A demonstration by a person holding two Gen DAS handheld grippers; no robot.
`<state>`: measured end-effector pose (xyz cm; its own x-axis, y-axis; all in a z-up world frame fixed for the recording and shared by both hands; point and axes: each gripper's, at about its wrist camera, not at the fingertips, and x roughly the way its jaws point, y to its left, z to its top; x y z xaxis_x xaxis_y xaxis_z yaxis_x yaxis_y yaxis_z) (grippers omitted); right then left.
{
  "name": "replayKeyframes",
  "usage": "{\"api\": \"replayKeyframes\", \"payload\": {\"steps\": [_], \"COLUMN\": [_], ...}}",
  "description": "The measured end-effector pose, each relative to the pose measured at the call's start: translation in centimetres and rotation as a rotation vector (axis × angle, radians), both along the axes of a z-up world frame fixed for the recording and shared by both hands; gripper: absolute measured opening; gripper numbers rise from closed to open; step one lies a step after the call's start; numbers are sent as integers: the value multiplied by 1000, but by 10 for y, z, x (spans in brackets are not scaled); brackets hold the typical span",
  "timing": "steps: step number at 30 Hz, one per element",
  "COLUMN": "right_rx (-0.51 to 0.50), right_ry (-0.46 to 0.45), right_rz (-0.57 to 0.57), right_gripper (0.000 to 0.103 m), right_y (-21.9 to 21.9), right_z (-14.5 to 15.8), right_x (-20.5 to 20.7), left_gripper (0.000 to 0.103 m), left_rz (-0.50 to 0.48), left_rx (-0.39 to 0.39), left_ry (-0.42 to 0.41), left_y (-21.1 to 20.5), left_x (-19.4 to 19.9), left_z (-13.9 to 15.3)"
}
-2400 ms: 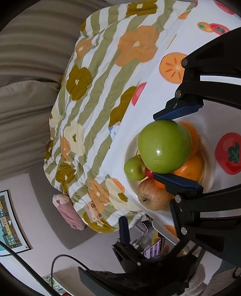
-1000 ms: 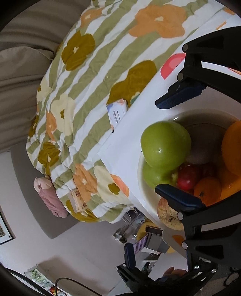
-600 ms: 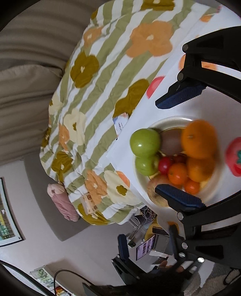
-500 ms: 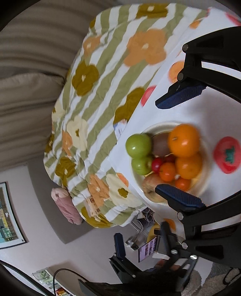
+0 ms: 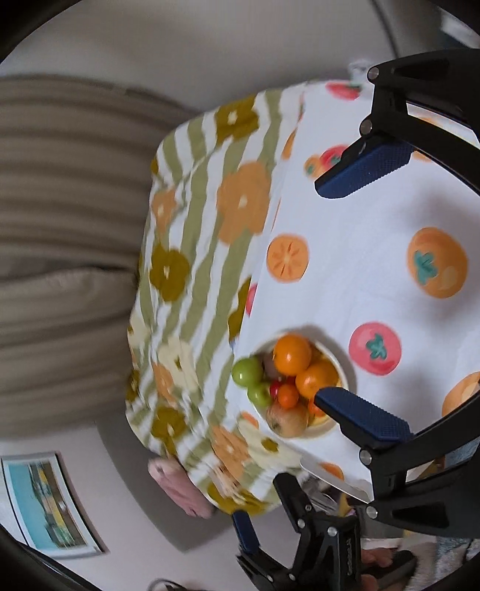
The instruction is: Organize fruits
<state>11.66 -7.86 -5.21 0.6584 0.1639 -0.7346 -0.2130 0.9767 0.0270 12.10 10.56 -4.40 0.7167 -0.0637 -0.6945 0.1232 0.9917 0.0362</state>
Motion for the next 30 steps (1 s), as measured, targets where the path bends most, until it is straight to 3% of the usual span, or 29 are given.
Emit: {"api": "replayKeyframes", "payload": {"steps": [2,10,30], "right_rx": [13,-7,6], "right_ry": [-27,-58,-106], "right_rz": [-66,-151,-204], "right_gripper": [102,102,102], "right_y": [-7,-14,-21], "right_z": [3,6,12], "right_x": [-14,-41,-67], "left_gripper": [103,103,103], "left_rz": [22,51,74], "left_rx": [3,5,5], "left_ry": [-8,-54,-105], "left_y": [-3,-17,-23], "left_x": [-7,-36,-59], "left_z": [2,8,18]}}
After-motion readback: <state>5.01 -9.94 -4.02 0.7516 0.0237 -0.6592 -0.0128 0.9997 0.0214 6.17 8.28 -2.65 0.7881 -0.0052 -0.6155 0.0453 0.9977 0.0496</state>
